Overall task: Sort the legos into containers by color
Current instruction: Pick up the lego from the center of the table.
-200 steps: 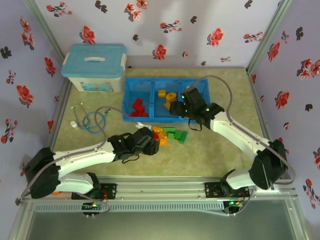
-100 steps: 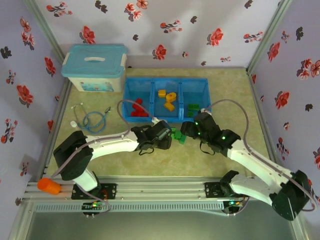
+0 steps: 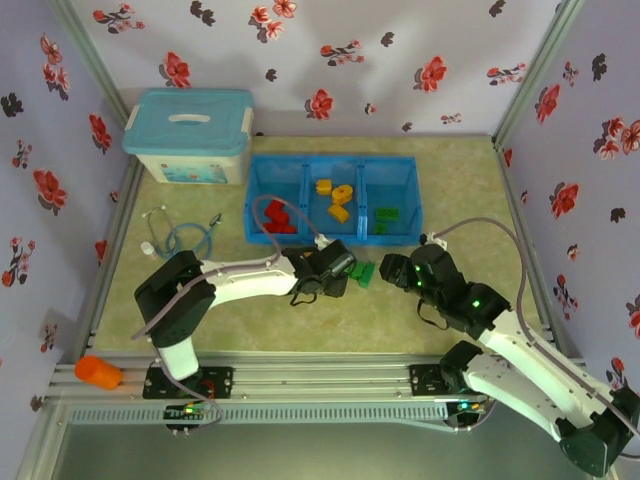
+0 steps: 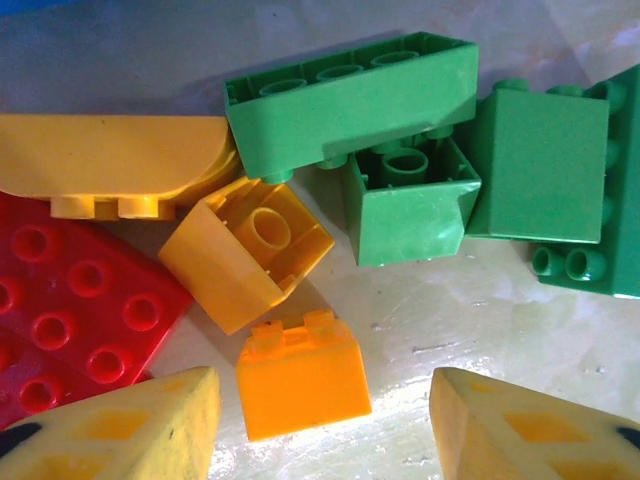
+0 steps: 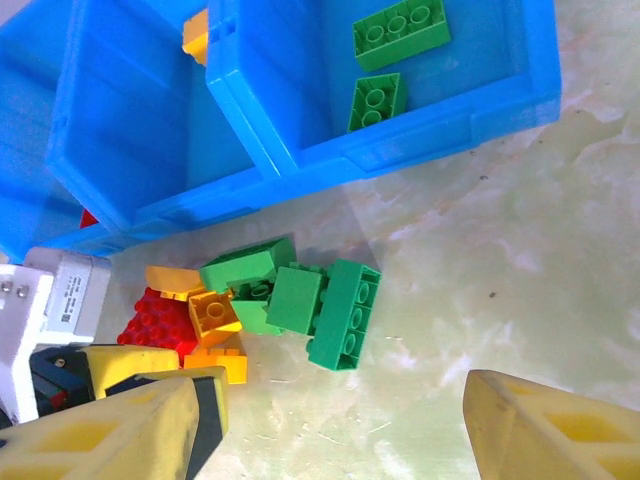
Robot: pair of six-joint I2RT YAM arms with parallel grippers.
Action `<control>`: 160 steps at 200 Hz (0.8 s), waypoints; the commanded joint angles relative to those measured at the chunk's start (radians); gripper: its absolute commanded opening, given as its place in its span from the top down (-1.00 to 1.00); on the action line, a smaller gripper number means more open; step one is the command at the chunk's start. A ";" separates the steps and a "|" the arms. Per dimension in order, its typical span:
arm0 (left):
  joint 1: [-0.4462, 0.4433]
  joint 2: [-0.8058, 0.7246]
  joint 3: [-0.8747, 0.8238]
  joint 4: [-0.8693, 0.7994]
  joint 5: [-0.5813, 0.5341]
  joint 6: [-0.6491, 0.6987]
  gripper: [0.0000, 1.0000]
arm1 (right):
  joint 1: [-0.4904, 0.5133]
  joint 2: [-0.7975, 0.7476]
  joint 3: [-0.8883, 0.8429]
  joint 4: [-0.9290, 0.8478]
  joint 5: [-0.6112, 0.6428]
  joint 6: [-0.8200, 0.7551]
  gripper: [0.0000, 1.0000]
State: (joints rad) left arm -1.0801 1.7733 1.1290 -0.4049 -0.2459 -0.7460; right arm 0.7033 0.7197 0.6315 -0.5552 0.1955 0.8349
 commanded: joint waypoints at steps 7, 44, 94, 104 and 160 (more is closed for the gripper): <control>-0.004 0.037 0.038 -0.058 -0.050 0.020 -0.12 | 0.005 -0.013 -0.010 -0.020 0.028 0.021 -0.41; -0.004 0.063 0.049 -0.052 -0.051 0.032 -0.04 | 0.007 -0.013 -0.019 -0.008 0.022 0.030 -0.40; -0.002 0.101 0.086 -0.068 -0.051 0.042 0.33 | 0.015 -0.026 -0.036 -0.003 0.021 0.047 -0.39; -0.003 0.096 0.090 -0.082 -0.052 0.040 0.42 | 0.016 -0.032 -0.042 -0.005 0.024 0.049 -0.38; -0.012 -0.011 0.126 -0.138 -0.093 0.066 0.44 | 0.019 -0.050 -0.070 0.016 0.019 0.063 -0.38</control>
State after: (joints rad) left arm -1.0832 1.8381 1.2026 -0.4847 -0.2935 -0.7113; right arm 0.7139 0.6811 0.5838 -0.5571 0.1959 0.8749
